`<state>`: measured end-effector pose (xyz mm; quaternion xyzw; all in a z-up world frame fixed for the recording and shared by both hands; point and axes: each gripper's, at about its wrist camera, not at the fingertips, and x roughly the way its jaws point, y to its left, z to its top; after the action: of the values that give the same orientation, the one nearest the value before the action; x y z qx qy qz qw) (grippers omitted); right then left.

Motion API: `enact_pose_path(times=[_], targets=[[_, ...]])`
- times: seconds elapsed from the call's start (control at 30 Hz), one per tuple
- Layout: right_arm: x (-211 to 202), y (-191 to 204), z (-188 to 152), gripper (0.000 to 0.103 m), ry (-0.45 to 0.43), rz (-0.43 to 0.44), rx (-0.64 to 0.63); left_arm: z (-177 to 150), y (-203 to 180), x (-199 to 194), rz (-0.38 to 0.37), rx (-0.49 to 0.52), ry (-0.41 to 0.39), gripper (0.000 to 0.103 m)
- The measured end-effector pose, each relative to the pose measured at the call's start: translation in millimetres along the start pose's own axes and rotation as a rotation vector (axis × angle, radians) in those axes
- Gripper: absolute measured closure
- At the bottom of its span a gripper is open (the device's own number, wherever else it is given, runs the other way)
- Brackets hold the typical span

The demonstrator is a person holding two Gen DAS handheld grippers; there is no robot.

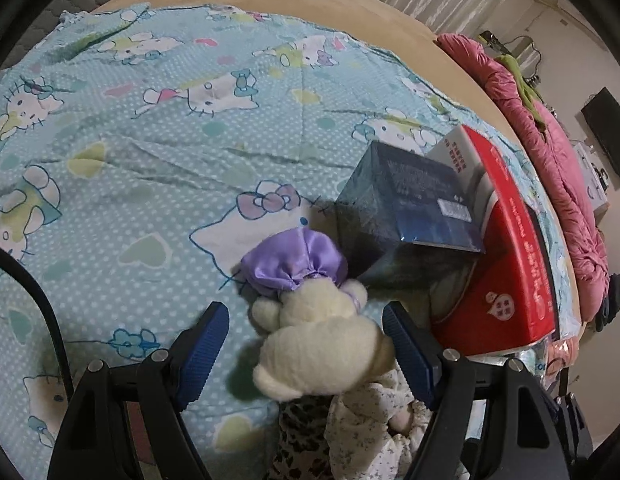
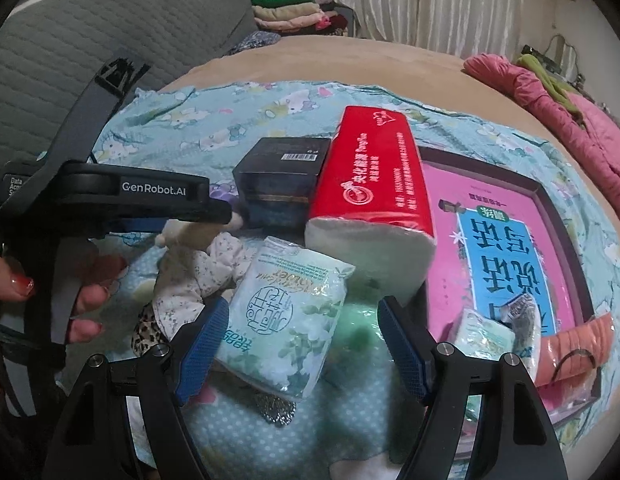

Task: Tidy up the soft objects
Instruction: 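Grasp the cream plush bear with the left tool while the right tool grasps the white-green tissue pack, then carry the plush bear and tissue pack over the pink book tray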

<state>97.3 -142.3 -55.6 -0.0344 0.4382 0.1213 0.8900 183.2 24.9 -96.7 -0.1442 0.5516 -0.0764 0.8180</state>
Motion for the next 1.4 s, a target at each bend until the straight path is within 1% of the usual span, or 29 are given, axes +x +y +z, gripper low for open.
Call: enact_pose_path(times=[0.27, 0.3, 0.33, 0.37, 0.43, 0.53, 0.67, 0.83, 1.1, 1.4], targets=[[11.2, 7.4, 4.0, 0.025, 0.002, 0.022, -0.015, -0.1, 4.3, 4.0, -0.021, -0.002, -0.013, 0.024], [12.6, 8.4, 3.7, 0.027, 0.001, 0.019, -0.021, -0.1, 4.6, 4.5, -0.021, -0.002, -0.015, 0.025], [14.4, 9.1, 3.3, 0.033, 0.003, 0.014, -0.029, 0.0, 5.2, 4.6, -0.024, -0.003, -0.016, 0.025], [15.1, 9.6, 2.8, 0.036, 0.002, 0.014, -0.031, 0.0, 5.6, 4.7, -0.028, -0.004, -0.017, 0.025], [13.8, 8.2, 1.6, 0.041, -0.008, 0.022, -0.03, 0.4, 7.1, 4.4, -0.039, -0.01, -0.022, 0.031], [9.9, 5.5, 0.4, 0.044, -0.021, 0.029, -0.03, -0.9, 8.2, 4.8, -0.07, -0.015, -0.02, 0.037], [3.6, 2.7, -2.4, 0.045, -0.028, 0.035, -0.027, -1.4, 7.1, 4.1, -0.078, -0.011, -0.026, 0.041], [-4.2, 1.7, -2.4, 0.046, -0.043, 0.044, -0.028, -2.1, 15.2, -2.6, -0.118, -0.036, -0.048, 0.05], [-17.4, 1.4, -0.5, 0.046, -0.075, 0.063, -0.027, -6.4, 20.1, -25.1, -0.101, -0.039, -0.097, 0.052], [-30.7, -0.8, 2.6, 0.046, -0.106, 0.074, -0.022, -18.4, 12.0, -73.7, -0.055, 0.007, -0.187, 0.052]])
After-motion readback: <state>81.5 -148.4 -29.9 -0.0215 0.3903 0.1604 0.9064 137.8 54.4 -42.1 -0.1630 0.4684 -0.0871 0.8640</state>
